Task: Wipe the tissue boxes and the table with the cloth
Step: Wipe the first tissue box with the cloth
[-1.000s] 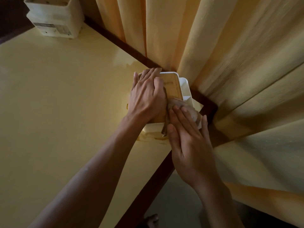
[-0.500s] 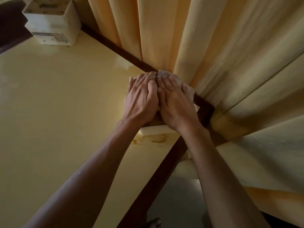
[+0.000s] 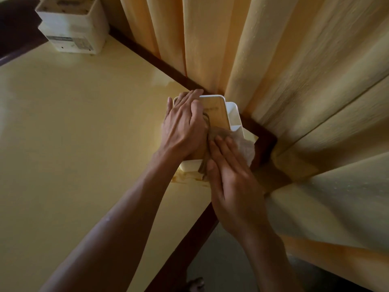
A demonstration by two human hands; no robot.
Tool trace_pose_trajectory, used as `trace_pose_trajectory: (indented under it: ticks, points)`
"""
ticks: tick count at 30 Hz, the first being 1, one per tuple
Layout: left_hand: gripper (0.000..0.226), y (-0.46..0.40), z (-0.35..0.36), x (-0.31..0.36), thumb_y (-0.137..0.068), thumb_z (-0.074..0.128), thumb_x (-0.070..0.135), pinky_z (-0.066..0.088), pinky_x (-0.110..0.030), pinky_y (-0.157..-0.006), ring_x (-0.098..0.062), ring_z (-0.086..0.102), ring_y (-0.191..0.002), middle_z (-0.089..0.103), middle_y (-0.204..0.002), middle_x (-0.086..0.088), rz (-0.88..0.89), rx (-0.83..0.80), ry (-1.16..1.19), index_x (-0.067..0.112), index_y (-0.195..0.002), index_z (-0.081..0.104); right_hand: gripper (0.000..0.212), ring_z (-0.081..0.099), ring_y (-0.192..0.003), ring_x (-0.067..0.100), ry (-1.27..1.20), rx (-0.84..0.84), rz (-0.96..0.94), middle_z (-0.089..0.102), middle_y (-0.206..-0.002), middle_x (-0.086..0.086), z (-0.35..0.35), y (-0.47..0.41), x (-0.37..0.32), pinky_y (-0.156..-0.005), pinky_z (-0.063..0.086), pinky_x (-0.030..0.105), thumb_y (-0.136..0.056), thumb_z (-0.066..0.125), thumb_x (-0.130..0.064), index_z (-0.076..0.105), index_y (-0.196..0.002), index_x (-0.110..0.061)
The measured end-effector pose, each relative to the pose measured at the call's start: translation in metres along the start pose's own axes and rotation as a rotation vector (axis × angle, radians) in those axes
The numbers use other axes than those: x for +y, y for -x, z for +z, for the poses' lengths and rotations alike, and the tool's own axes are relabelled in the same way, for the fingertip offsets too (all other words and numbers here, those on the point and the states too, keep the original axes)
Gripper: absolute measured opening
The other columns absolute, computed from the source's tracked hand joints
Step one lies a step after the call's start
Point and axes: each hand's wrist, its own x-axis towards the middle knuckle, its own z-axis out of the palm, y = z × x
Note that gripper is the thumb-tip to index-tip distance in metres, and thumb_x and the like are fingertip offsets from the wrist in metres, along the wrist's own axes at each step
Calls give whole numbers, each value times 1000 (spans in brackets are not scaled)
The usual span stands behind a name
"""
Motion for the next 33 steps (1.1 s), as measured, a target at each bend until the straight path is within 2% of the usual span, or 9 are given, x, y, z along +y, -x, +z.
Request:
trace_pose_trajectory:
  ticks: [5, 9, 15, 19, 24, 27, 33]
  points:
    - [65, 0, 0, 1, -94, 16, 30, 6, -38, -126, -10, 30, -147, 47, -154, 1, -2, -3, 2, 16, -148, 48, 51, 11, -157, 5, -25, -3, 4, 33, -165, -2, 4, -7, 1, -124, 29, 45, -110, 31, -34, 38, -157, -15]
    - [64, -1, 1, -1, -95, 16, 31, 6, -37, -126, -10, 29, -148, 47, -155, 1, 9, -3, -10, 17, -149, 48, 56, -6, -151, -6, -33, -92, 29, 21, -169, -7, 2, -45, 4, -128, 17, 38, -108, 25, -40, 29, -160, -22]
    - [63, -1, 0, -4, -97, 17, 32, 7, -39, -127, -10, 30, -148, 45, -156, -2, 61, -18, -41, 15, -151, 46, 54, -1, -158, 9, 59, -189, -15, 14, -171, 1, 6, -104, 15, -129, 9, 42, -112, 21, -34, 20, -163, -17]
    - [65, -1, 0, -5, -97, 16, 34, 7, -43, -127, -13, 30, -148, 45, -156, -4, 86, -36, -69, 14, -152, 44, 52, -1, -158, 10, 78, -225, 10, 13, -171, 1, 4, -108, 13, -129, 5, 37, -113, 23, -31, 19, -163, -16]
    - [65, -2, 1, -4, -96, 15, 30, 3, -36, -127, -12, 19, -153, 38, -161, -2, 39, -28, -70, 14, -153, 42, 62, 0, -155, 3, 10, -162, 18, 20, -169, -3, -1, -73, 5, -129, 15, 39, -104, 19, -41, 29, -161, -18]
    - [65, -2, 0, -3, -96, 15, 29, -1, -32, -126, -11, 16, -153, 35, -162, 0, 35, -32, -74, 14, -154, 40, 59, -1, -154, -4, -22, -134, 56, 20, -168, -11, -4, -36, 1, -128, 19, 42, -105, 22, -43, 31, -160, -24]
    - [67, 1, 0, 1, -96, 13, 32, -2, -32, -126, -10, 14, -154, 31, -164, 0, 38, -58, -87, 15, -156, 36, 52, 8, -154, -4, -35, -65, 40, 31, -165, -11, -7, 3, 1, -126, 25, 43, -108, 28, -37, 38, -157, -22]
